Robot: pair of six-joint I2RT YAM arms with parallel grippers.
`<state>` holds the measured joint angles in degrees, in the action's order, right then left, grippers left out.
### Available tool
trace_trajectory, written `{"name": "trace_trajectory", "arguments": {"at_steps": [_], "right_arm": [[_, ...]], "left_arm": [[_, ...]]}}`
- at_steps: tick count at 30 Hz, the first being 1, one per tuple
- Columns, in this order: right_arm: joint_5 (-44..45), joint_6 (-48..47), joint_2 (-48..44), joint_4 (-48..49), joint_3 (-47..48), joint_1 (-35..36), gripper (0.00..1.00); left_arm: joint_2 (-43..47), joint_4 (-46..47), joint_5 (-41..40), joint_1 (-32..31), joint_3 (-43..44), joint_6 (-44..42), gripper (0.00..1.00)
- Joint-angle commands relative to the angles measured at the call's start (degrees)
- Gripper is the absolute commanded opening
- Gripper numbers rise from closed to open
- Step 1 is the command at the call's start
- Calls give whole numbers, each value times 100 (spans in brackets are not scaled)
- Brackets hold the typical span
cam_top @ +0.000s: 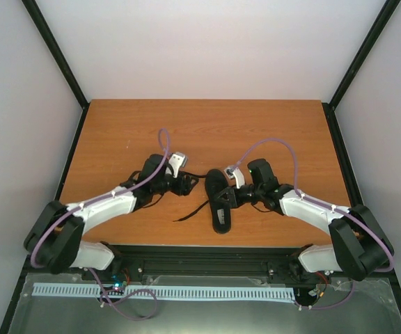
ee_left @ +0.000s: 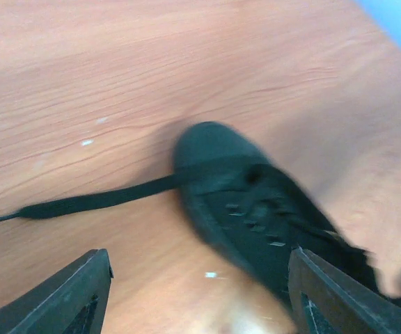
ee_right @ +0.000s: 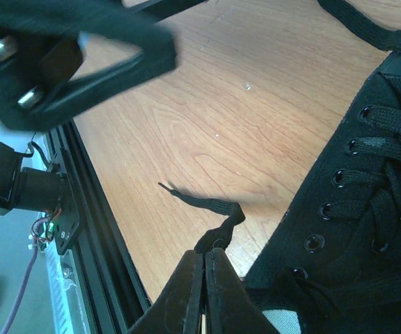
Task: Tie the shoes
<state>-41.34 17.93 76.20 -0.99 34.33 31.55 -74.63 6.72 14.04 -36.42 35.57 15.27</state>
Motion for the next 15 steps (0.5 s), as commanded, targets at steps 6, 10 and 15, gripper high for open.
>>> {"name": "trace_trajectory", "arguments": {"at_steps": [6,10,15], "right_arm": [[-103,-179,-134,111,-112,53,3],[-127,-165,-206,154,-144,53,3],[-141,-202,-202,143,-146,53,3]], "left_arm": [[-1368,-1048,-601,451,1238,422,69],[-1785,-1013,-736,474,1576,451,70],[-2389,-863,-722,495,1951,395,69]]}}
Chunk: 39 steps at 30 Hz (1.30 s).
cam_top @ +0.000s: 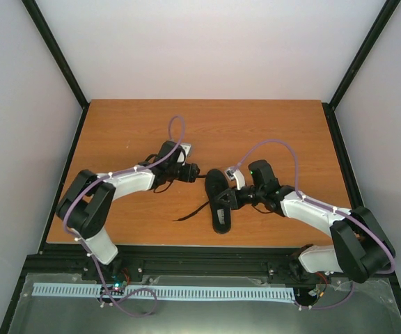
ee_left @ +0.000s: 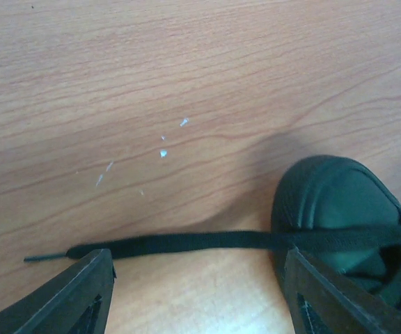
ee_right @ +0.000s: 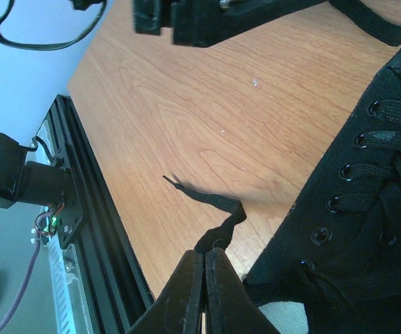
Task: Tie the shoes
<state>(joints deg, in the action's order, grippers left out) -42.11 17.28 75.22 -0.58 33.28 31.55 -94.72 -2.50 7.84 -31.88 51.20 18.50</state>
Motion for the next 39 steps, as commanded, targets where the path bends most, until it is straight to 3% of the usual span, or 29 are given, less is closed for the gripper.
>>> {"name": "trace_trajectory", "arguments": {"at_steps": [1,12,23,33,39], "right_arm": [[-70,-141,-93,105,-41,53,3],[-105,-112,-75,166,-71,53,3],[-104,-72,-4,224,-93,53,3],[-121,-101,10,201,-96,53,3],[-135,-119,86,223,-86,51,3]], "left_arm": [[-491,73,-103,46,453,81,69],[-1108,370,88,118,578,-93,64],[-1175,524,235,129,442,15,63],[-787,447,347,130,-570,391,63],[-2,446,819,89,-1393,723,63]]}}
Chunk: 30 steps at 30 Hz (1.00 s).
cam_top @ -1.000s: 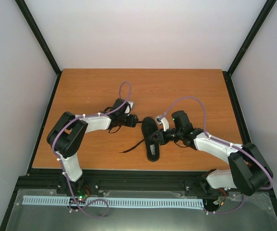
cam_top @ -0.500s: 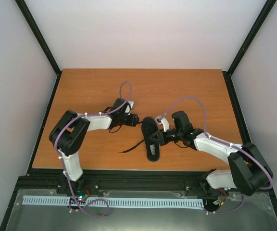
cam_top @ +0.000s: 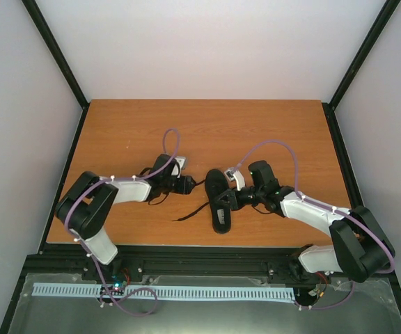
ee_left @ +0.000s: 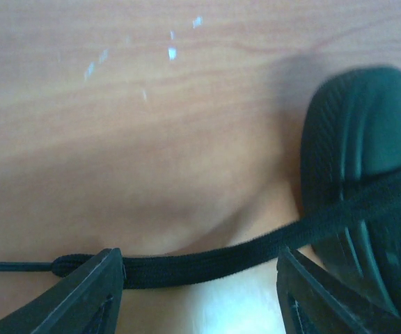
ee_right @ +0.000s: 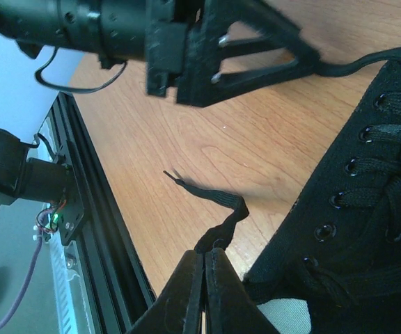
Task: Tie the shoes
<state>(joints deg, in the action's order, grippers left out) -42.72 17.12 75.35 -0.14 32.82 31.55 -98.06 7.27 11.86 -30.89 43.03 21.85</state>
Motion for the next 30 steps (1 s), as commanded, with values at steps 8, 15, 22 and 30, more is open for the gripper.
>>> {"name": "trace_trajectory", "arguments": {"at_steps": [8,15,22,30], "right_arm": [[-88,-118,131,159,-8,53,3],[-96,-55,197,239,-14,53,3],[-24,9,108,241,-43,53,3],[0,12,75,234,-70,53,3]], "left_arm": [[1577,-1436,865,-441,-974,86,63],[1867,-1776,19,-444,-459,-451,61],[1024,-1114,602,-460,28,-481,56],[244,-701,1085,-492,321,-527,52]]}}
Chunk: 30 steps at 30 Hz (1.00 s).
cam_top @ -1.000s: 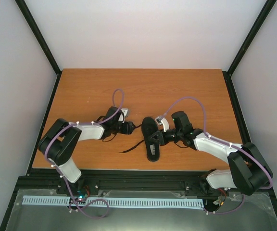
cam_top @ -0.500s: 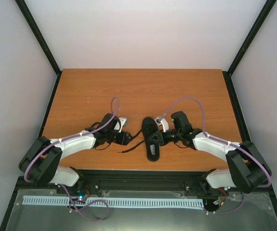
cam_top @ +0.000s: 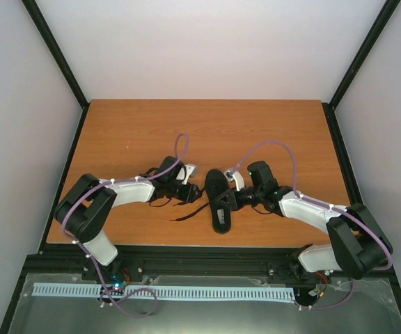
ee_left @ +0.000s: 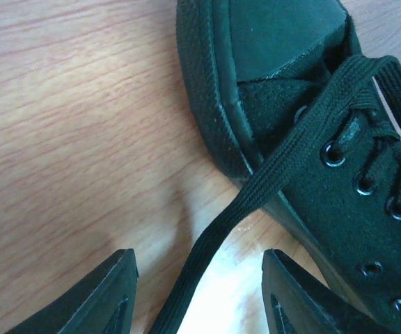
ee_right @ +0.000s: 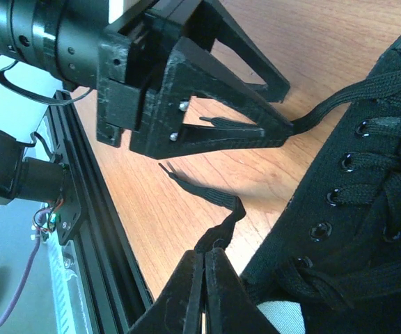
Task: Tie the shoes
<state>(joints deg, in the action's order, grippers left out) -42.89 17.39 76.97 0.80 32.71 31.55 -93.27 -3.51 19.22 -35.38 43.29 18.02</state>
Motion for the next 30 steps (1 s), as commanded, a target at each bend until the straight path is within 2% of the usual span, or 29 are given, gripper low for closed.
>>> {"name": "trace_trajectory", "arguments": {"at_steps": [1,8,11,15,17,19,24,27,30], "right_arm": [[18,-8,-91,137,-57,53,3],[-7,-5,-26,183,-45,53,3],[-3,-5,-24,183,-44,53,3],[15,22,-46,170,-37,53,3],[45,67,-93,159,-24,53,3],[128,129,-195,126,-11,53,3],[576,227,-295,-325,218,53,3],[743,340,-231,-475,339,55,3],[884,445,-159,-564,447,53,3]], "left_arm": [[-295,407,375,-54,306,-141,52],[-695,483,328,-82,503,-200,50],[-826,442,251,-105,593,-224,43],[-823,484,229,-118,573,-163,20],[-564,587,-57,-119,437,-21,7],[-195,706,-322,-119,250,107,1],[624,437,-421,-126,20,319,1],[1080,-234,-521,-144,-21,361,1],[1601,-1350,-577,-154,29,492,1]]}}
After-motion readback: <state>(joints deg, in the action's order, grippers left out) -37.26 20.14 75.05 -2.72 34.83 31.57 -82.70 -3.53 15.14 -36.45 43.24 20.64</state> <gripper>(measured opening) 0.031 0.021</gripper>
